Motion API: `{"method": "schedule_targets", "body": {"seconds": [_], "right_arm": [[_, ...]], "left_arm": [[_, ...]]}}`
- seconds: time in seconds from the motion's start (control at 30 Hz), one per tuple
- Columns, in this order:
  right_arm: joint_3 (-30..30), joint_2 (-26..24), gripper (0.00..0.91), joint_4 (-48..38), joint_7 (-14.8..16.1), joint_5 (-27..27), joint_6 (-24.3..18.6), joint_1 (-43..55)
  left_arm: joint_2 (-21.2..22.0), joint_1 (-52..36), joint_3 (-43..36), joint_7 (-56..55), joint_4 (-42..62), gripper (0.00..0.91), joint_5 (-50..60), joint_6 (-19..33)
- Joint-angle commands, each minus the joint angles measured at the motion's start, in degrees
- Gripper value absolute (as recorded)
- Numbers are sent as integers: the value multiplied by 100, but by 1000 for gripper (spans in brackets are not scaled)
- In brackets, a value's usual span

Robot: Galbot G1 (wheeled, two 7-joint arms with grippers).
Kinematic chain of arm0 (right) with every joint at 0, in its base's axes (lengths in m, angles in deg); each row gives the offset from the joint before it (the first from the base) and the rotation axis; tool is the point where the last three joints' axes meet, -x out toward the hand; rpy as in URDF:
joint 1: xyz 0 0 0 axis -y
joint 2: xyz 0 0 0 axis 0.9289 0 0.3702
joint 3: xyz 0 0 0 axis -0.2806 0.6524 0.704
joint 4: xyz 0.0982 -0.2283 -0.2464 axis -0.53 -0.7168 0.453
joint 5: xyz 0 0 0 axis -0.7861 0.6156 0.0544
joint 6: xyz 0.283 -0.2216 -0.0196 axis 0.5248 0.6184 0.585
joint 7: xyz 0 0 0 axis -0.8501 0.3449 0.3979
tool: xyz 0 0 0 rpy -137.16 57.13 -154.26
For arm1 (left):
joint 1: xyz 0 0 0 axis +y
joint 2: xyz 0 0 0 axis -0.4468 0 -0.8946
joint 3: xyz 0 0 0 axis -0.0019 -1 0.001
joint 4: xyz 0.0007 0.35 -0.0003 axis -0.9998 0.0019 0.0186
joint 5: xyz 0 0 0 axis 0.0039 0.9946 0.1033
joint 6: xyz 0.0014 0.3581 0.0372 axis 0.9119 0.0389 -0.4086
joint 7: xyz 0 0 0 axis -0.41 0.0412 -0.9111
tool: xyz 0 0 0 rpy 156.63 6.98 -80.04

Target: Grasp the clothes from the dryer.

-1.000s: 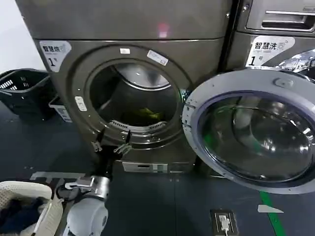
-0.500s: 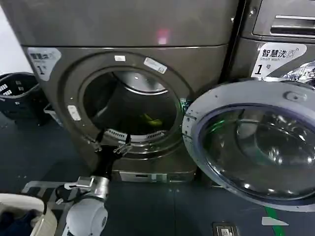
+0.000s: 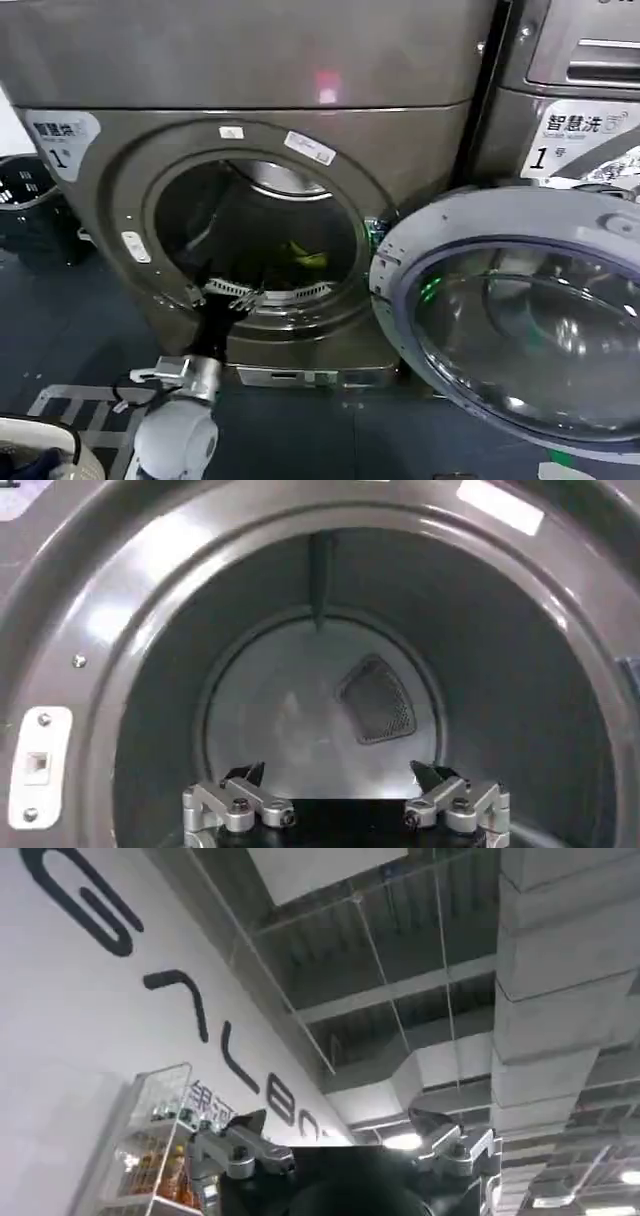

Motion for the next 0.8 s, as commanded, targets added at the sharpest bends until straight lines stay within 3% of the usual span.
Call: {"method": "schedule_targets", "body": {"seconds": [0.03, 0.33, 0.47, 0.63, 0.8], "right_arm": [[-104, 20, 907, 7, 87, 58, -22, -70], [-101, 3, 907, 43, 250, 27, -37, -3], [-54, -14, 907, 67, 277, 29, -36, 41], [-41, -44, 907, 68, 321, 27, -44, 52], [-63, -46, 907, 88, 337, -29, -61, 30]], "left_arm": [[180, -1790, -157, 132, 2009, 907, -34, 81], [321, -3375, -289, 762, 4196, 907, 936, 72], [214, -4215, -569, 1858, 5482, 907, 1937, -57], [-123, -5239, -1539, 3995, 6745, 907, 2429, 563], [31, -6187, -2730, 5306, 7974, 907, 3005, 1092]]}}
